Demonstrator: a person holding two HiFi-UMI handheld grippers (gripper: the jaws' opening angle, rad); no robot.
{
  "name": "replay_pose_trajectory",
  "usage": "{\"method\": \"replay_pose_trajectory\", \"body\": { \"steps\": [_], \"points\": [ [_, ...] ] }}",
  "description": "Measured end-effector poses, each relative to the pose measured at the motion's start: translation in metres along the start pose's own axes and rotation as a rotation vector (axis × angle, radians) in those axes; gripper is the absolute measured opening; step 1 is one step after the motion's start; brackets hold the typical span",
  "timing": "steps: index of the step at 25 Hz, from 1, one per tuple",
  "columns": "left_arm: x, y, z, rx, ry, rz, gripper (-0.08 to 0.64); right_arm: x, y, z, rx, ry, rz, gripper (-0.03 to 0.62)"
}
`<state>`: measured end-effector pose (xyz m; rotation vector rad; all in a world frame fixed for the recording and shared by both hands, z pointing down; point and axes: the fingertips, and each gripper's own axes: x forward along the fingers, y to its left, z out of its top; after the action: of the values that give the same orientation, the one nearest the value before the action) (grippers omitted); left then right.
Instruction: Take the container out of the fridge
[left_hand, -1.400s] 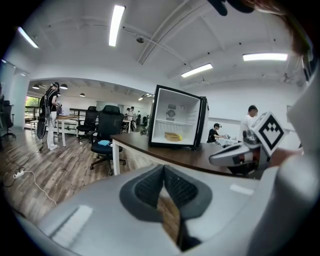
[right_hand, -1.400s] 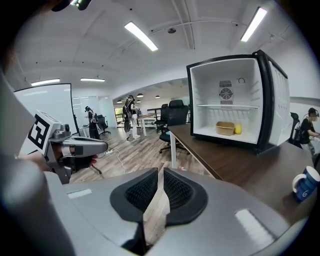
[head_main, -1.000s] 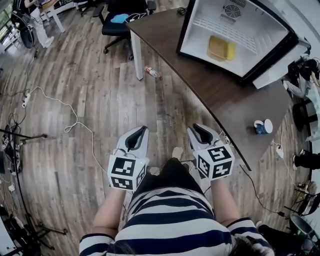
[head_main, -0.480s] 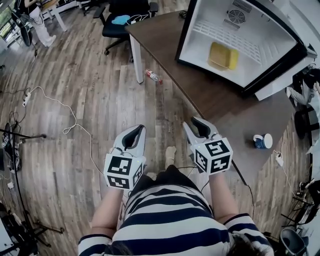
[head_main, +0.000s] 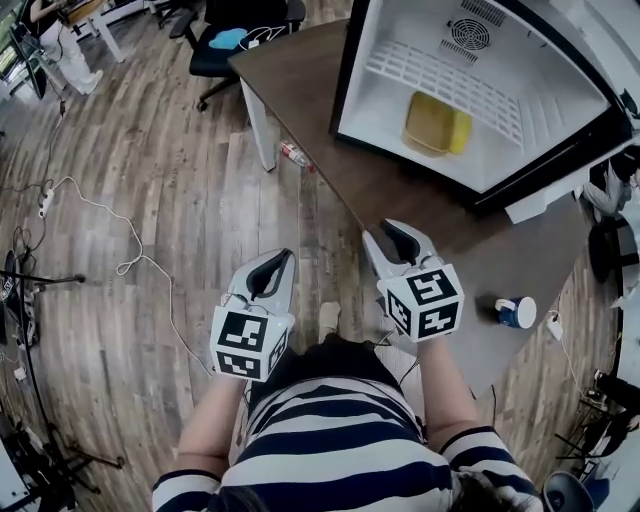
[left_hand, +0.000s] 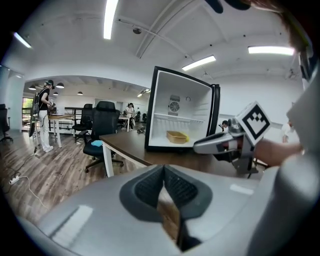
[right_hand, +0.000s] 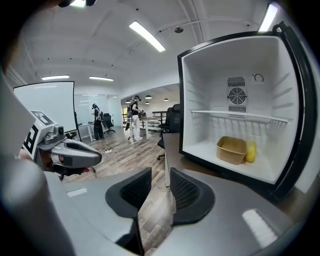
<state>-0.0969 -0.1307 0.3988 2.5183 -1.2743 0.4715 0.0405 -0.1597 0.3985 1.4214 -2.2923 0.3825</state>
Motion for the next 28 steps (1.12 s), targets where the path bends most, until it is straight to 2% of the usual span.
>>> {"method": "replay_pose_trajectory", "body": {
  "steps": [5, 13, 18, 23, 28],
  "points": [
    [0.039, 0.005, 0.013, -0.032, 0.001, 0.025, 0.000, 0.015, -0.035, 0.011, -0.017, -0.021, 0.026, 0.123],
    [0.084, 0.009, 0.035, -0.003, -0.001, 0.054, 0.000, 0.039, -0.092, 0.026, -0.105, -0.046, -0.013, 0.129],
    [0.112, 0.017, 0.043, -0.025, -0.013, 0.064, 0.000, 0.055, -0.129, 0.031, -0.176, -0.044, -0.073, 0.135],
    [0.139, 0.012, 0.046, -0.026, 0.003, 0.035, 0.000, 0.069, -0.158, 0.034, -0.223, -0.027, -0.117, 0.135],
    [0.163, 0.008, 0.049, -0.025, 0.010, 0.018, 0.000, 0.081, -0.190, 0.031, -0.311, 0.004, -0.177, 0.135]
  ]
}}
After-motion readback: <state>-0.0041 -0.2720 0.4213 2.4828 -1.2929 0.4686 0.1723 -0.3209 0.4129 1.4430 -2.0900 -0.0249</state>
